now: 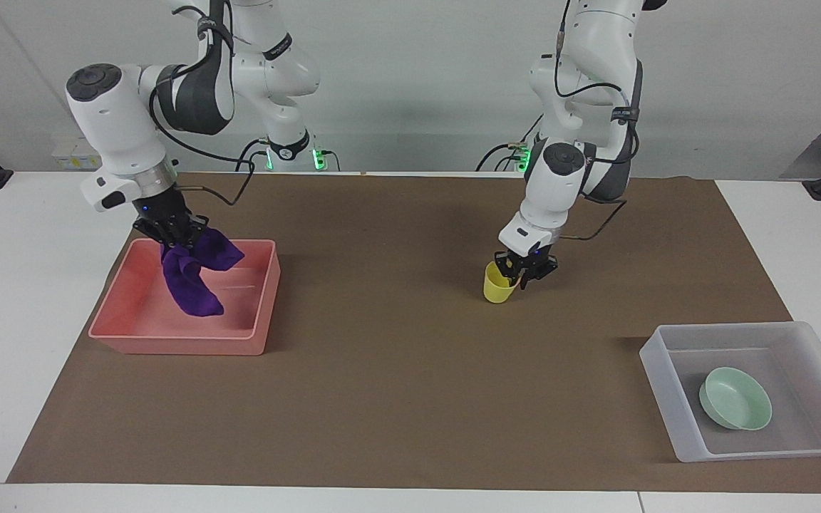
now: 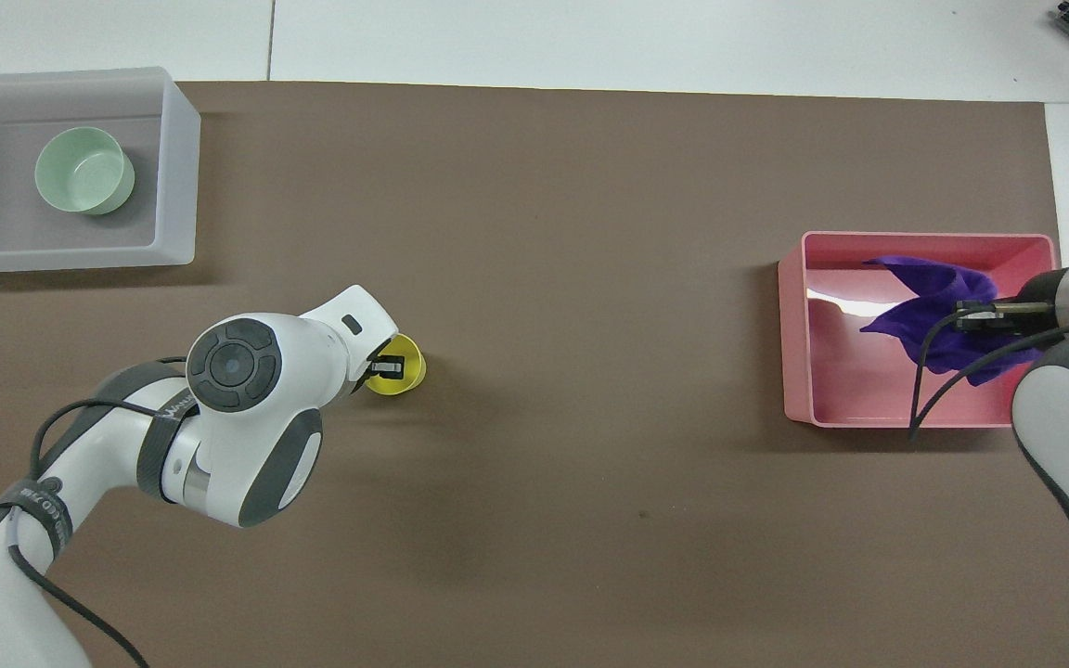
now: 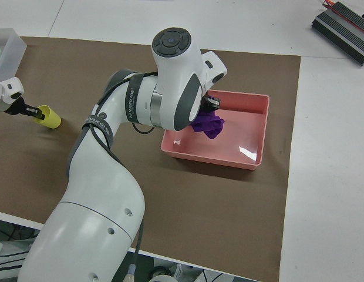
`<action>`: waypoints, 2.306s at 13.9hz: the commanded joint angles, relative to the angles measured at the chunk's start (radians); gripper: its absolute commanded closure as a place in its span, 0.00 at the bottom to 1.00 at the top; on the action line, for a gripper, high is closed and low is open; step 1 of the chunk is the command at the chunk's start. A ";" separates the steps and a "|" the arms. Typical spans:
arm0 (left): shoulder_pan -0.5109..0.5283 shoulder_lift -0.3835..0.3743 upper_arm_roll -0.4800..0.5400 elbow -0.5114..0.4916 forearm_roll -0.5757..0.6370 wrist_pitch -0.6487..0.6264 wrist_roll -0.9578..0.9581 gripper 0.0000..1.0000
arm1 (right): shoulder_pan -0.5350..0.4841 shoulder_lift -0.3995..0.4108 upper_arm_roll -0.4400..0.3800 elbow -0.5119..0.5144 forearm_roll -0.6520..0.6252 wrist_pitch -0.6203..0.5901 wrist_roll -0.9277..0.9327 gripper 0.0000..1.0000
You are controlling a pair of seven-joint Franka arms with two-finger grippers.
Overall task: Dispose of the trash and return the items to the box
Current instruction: 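Reach the left gripper to the yellow cup and grasp it, then carry the yellow cup into the green bowl in the white box, then release the yellow cup while the right gripper releases the cloth and withdraws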
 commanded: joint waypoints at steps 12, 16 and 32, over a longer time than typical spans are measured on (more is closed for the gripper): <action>0.288 0.045 0.020 0.366 0.075 -0.196 0.208 1.00 | -0.042 0.163 0.007 -0.093 0.006 0.262 -0.025 0.91; 0.426 0.154 0.017 0.553 0.044 -0.232 0.316 1.00 | -0.037 0.163 0.007 -0.091 0.006 0.253 -0.005 0.00; 0.609 0.570 0.023 1.004 -0.057 -0.356 0.420 1.00 | 0.053 0.022 0.018 0.192 0.006 -0.279 0.188 0.00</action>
